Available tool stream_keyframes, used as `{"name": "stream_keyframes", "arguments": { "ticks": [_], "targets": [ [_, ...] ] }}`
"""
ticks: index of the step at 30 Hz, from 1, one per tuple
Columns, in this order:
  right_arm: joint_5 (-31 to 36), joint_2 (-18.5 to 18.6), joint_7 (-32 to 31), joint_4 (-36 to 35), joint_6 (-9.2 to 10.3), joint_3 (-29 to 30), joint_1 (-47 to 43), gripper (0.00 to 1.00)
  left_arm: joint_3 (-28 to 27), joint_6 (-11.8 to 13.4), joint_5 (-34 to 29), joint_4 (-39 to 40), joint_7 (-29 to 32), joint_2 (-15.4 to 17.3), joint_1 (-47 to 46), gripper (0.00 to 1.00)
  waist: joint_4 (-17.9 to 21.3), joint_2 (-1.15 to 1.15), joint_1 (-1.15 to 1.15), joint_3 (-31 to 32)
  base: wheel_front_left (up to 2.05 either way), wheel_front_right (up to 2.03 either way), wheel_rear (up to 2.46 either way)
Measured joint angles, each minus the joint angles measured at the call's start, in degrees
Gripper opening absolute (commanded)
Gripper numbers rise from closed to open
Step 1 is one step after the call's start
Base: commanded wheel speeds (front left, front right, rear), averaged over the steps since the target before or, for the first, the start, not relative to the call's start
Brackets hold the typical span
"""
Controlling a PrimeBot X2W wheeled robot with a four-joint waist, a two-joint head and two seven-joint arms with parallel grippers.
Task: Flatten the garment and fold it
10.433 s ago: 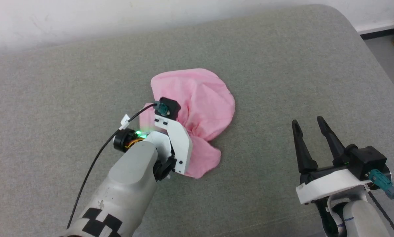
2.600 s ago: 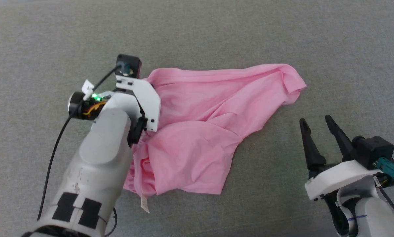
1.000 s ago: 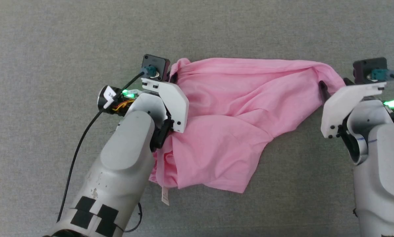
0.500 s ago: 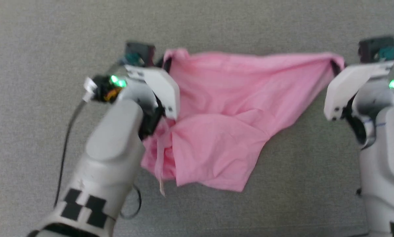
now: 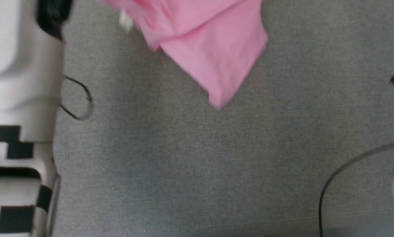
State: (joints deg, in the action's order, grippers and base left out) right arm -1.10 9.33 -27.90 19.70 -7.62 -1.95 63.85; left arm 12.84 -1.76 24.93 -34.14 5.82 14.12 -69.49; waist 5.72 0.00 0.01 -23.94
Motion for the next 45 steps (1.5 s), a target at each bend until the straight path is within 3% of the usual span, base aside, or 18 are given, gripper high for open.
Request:
{"name": "stream_keyframes", "arguments": {
  "ticks": [10,17,23,28,31,35,45],
  "targets": [
    [4.6,-0.8,10.6,3.2,-0.08,0.4,18.2,0.0,-4.6,5.3,-1.7,4.2,-11.0,2.5,-12.1,0.0,0.9,0.0,0.01,-5.5,0.0,0.0,0.0],
    [4.6,-0.8,15.0,4.0,-0.07,0.6,19.5,0.0,-4.4,4.2,-1.3,4.0,-15.0,2.5,-10.9,0.0,-0.2,0.0,-0.01,-7.0,0.0,0.0,0.0],
    [-5.5,5.1,10.7,1.8,-0.04,-6.8,-0.8,0.0,-0.9,-0.8,0.3,2.0,-15.9,1.6,5.8,0.0,-1.5,0.0,0.0,-5.2,0.0,0.0,0.0],
    [-14.9,10.2,5.2,-6.1,-0.01,-9.1,-20.1,0.0,1.5,-2.7,2.8,3.7,-14.9,0.3,22.2,0.0,-2.0,0.0,-0.01,-2.2,0.0,0.0,0.0],
    [-20.6,12.8,1.8,-12.7,-0.01,-9.5,-31.5,0.0,2.5,-2.6,4.1,6.0,-12.7,0.1,32.3,0.0,-2.2,0.0,-0.02,0.0,0.0,0.0,0.0],
    [-21.3,14.5,-1.5,-20.1,-0.03,-6.0,-44.8,0.0,4.4,-1.5,5.0,10.3,-9.5,0.1,43.8,0.0,-2.4,0.0,-0.03,3.0,0.0,0.0,0.0],
    [-18.6,9.8,-12.4,-30.4,-0.03,0.8,-69.3,0.0,7.4,3.6,6.9,24.3,3.1,2.1,62.9,0.0,-3.6,0.0,-0.03,9.1,0.0,0.0,0.0]
  ]
}}
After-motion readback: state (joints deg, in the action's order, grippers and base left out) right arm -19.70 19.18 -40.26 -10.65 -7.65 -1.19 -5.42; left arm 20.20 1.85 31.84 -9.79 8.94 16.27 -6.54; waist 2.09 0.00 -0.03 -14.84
